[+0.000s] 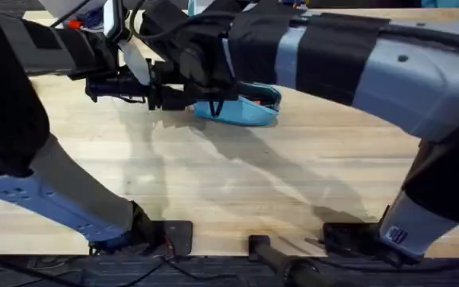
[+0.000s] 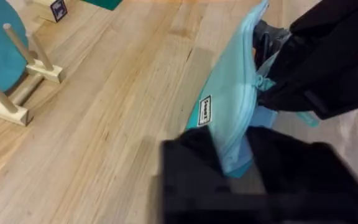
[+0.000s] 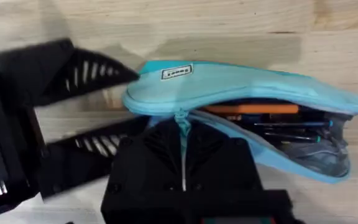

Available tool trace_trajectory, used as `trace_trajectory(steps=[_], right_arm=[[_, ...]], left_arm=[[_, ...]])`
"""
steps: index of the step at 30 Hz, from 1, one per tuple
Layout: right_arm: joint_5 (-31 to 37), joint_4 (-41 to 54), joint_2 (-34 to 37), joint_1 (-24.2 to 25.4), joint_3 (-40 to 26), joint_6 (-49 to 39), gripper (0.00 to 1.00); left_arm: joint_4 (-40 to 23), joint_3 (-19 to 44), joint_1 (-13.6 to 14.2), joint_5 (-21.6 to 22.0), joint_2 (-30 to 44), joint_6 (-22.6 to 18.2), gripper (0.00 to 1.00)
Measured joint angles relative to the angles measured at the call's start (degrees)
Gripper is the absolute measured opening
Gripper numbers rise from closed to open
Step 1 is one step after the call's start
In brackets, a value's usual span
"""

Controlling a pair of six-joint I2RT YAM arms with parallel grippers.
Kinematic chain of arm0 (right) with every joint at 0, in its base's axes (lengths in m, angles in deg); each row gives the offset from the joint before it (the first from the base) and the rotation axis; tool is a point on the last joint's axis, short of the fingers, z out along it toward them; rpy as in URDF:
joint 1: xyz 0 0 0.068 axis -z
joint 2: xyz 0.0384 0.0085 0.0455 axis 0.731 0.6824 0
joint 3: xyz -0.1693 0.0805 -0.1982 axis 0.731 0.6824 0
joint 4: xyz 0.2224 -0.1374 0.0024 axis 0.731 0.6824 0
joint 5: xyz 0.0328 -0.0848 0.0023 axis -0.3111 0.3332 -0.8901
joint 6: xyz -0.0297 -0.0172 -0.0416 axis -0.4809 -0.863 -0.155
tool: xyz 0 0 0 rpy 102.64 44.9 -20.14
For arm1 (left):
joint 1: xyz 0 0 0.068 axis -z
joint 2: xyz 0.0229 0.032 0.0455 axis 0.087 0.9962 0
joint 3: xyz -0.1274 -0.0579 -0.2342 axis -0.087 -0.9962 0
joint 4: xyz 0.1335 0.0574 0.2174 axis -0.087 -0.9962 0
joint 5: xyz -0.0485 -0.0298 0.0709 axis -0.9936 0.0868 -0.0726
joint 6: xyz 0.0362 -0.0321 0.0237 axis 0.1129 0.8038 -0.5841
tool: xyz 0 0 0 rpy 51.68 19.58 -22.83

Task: Unzip the bag, pick up the pens from the table one at a time and place them inside, then zip the bag closed.

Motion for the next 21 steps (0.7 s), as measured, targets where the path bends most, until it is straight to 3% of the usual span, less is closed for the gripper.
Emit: trace_trajectory(steps=[2, 3, 21], right_arm=[[0.0, 0.0, 0.0, 0.0, 0.0, 0.0, 0.032], [0.0, -0.2, 0.0, 0.0, 0.0, 0.0, 0.032], [0.0, 0.0, 0.0, 0.0, -0.1, -5.0, 0.034]], left_arm=[[-0.1, 0.0, 0.0, 0.0, 0.0, -0.1, 0.136], [-0.2, 0.0, 0.0, 0.0, 0.0, -0.2, 0.068], [-0.4, 0.0, 0.1, 0.0, 0.0, -0.2, 0.041]])
